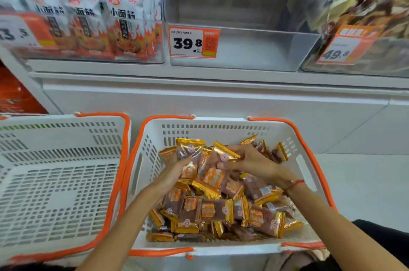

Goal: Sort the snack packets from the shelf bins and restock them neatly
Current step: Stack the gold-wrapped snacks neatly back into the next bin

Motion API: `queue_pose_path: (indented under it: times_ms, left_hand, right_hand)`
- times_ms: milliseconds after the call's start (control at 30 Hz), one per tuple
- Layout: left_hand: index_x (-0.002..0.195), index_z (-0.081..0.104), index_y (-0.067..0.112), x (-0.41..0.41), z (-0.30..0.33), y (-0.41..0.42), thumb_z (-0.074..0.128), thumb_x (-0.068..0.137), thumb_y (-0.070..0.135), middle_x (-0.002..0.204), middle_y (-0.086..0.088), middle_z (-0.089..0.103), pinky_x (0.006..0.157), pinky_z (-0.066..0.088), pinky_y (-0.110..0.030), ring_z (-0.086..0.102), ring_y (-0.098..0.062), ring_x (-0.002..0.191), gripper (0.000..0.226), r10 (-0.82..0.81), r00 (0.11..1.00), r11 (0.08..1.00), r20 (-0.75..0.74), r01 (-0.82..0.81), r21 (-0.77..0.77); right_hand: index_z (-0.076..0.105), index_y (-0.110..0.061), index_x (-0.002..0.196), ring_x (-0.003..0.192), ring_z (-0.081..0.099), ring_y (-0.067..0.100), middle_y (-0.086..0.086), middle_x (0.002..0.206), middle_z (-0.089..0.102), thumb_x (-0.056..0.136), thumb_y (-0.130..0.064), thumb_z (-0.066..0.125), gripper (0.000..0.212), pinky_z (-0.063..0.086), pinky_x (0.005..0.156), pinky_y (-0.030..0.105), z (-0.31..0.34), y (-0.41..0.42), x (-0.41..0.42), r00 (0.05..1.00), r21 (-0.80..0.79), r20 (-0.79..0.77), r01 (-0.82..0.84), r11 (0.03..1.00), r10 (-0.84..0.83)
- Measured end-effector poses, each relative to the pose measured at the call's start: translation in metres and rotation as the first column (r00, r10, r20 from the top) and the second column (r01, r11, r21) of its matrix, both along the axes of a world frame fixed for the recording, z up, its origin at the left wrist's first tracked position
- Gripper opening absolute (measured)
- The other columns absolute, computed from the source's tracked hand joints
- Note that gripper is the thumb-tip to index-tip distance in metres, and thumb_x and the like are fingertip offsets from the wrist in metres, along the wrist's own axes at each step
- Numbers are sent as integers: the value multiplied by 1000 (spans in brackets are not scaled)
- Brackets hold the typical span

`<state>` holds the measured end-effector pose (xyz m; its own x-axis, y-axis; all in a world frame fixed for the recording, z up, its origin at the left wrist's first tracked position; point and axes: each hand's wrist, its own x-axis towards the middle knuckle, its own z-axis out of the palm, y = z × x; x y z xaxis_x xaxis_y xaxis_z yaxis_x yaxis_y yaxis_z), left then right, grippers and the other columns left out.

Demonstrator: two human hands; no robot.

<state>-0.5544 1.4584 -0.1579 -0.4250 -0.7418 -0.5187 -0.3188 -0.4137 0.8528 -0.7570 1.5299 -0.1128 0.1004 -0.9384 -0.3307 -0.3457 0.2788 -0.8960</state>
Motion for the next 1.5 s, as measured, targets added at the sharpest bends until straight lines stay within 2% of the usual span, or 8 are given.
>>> queue_pose_path:
  times_ms: [233, 400, 533, 700, 867, 1000, 1100, 1500]
  left_hand:
    - [92, 64, 31, -10, 75, 1, 34, 93, 59, 110, 1, 64, 99, 39, -39, 57, -17, 109, 41, 23, 980, 991, -198, -48, -125]
    - [128, 51, 19, -12, 116, -11, 41, 92, 54, 123, -10, 60, 96, 46, -27, 60, -14, 114, 51, 26, 949, 960, -314, -111, -257]
    - [123, 46, 28, -20, 162, -30, 37, 101, 38, 117, 1, 59, 65, 53, -15, 68, -4, 90, 26, 11, 871, 918, -491, -204, -341]
    - [117, 38, 51, -22, 214, -82, 31, 97, 60, 138, 17, 32, 113, 15, -27, 26, 6, 129, 24, -13, 981, 721, -195, -125, -681]
    - [128, 30, 57, -24, 248, -136, 20, 97, 61, 147, 16, 25, 119, 12, -39, 12, -2, 141, 32, 19, 992, 550, 127, 96, -829]
    - [148, 31, 36, -14, 228, -190, -7, 77, 83, 156, 16, 25, 117, 3, -24, 13, -3, 144, 93, 207, 948, 238, 243, 192, -952]
    - [147, 30, 41, -11, 211, -213, -1, 88, 75, 153, 15, 32, 115, 6, -25, 22, -6, 143, 75, 287, 872, 74, 396, 392, -917]
    - [143, 47, 25, -14, 199, -224, 32, 91, 52, 125, 5, 61, 101, 28, -32, 51, -18, 119, 60, 437, 845, -32, 308, 356, -934]
  right_hand:
    - [55, -17, 106, 62, 66, 3, -10, 64, 68, 71, -7, 83, 46, 52, 59, 19, 52, -27, 33, 957, -226, 90, 288, 930, -275]
    - [52, -21, 126, 86, 59, 1, -7, 107, 60, 76, -30, 80, 58, 48, 63, 10, 100, -43, 50, 894, -389, 108, 440, 809, -435]
    - [51, -22, 132, 99, 65, 6, 1, 124, 62, 97, -36, 54, 38, 53, 70, 14, 145, -62, 59, 968, -315, 163, 233, 920, -190]
    - [42, -20, 137, 115, 57, 1, -9, 127, 60, 101, -17, 47, 36, 48, 94, 19, 194, -98, 51, 989, -456, 141, 109, 883, -49]
    - [61, -14, 120, 95, 67, 14, 4, 111, 70, 92, -16, 59, 28, 52, 81, 26, 222, -144, 30, 958, -332, 258, 210, 920, -125]
    - [65, -9, 114, 92, 63, 19, 8, 105, 70, 87, -28, 61, 33, 48, 91, 33, 223, -182, 0, 926, -220, 343, 242, 945, -158]
    - [65, -10, 110, 79, 67, 15, 6, 93, 72, 92, -23, 60, 23, 54, 76, 26, 223, -221, -30, 913, -211, 311, 336, 918, -263]
    - [67, -17, 112, 93, 68, 13, 3, 109, 71, 76, -25, 81, 39, 54, 77, 22, 159, -385, -58, 917, -308, -293, 178, 935, -271]
